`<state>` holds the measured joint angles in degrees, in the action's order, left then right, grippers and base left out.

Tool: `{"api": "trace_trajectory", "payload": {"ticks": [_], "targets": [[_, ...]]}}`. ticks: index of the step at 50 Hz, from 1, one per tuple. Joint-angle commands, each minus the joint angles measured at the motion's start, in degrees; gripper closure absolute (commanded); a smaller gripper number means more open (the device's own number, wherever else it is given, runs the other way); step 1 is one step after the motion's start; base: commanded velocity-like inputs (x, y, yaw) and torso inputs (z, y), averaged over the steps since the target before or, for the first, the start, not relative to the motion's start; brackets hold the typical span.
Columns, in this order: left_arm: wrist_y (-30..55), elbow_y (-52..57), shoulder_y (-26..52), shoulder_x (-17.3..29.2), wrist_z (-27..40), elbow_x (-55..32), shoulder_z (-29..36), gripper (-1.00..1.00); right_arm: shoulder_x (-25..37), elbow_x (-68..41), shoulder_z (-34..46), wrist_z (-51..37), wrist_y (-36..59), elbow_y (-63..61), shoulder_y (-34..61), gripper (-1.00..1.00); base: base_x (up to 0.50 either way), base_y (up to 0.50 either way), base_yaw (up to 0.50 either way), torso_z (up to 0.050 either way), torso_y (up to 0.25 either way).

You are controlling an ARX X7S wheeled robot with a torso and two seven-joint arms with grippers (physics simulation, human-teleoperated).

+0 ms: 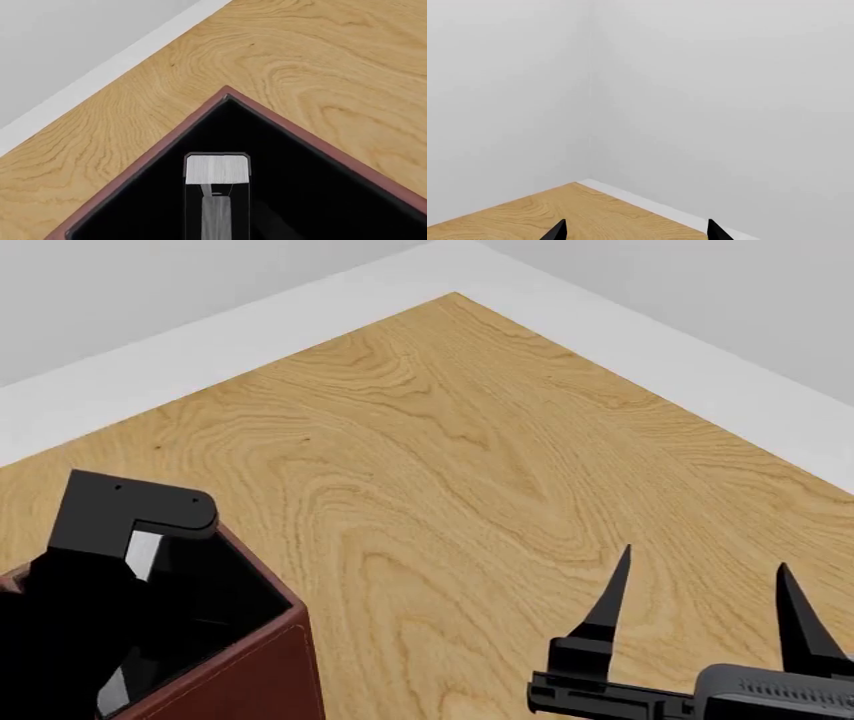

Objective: Pick up the book and place it in the right compartment of the caddy.

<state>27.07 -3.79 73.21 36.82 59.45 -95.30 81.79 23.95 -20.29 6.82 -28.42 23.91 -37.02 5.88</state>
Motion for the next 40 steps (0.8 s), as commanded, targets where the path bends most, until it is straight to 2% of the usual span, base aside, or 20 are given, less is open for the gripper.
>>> {"api": "trace_trajectory", "payload": {"ticks": [1,11,12,40], "targets": [[-0.8,-2.5,-0.1,-0.4,0.4,1.5,0.3,1.00,0.0,0.0,0.3,0.0,-0.2,0.5,0.2,-1.00,0.00,0.00,0.00,0.000,0.000],[-0.9,-3.8,-0.6,-0.7,0.2,1.5,0.4,1.00,0.1,-0.1,0.3,-0.1,-0.2,0.5,0.2,-1.00,0.00,0.00,0.00,0.000,0.001],[-0.8,-3.8,-0.5,-0.7,0.3,1.7,0.5,-1.00,0.1,-0.1,0.3,-0.2,-0.2,0.5,0.2,-1.00,0.00,0.00,0.00,0.000,0.000],[-1.0,-1.0,0.4,0.2,1.4,2.1,-0.4,-1.00,0.5,-0.5,0.4,-0.6,0.0,0.0,0.1,-1.00,0.00,0.00,0.00,0.000,0.000]]}}
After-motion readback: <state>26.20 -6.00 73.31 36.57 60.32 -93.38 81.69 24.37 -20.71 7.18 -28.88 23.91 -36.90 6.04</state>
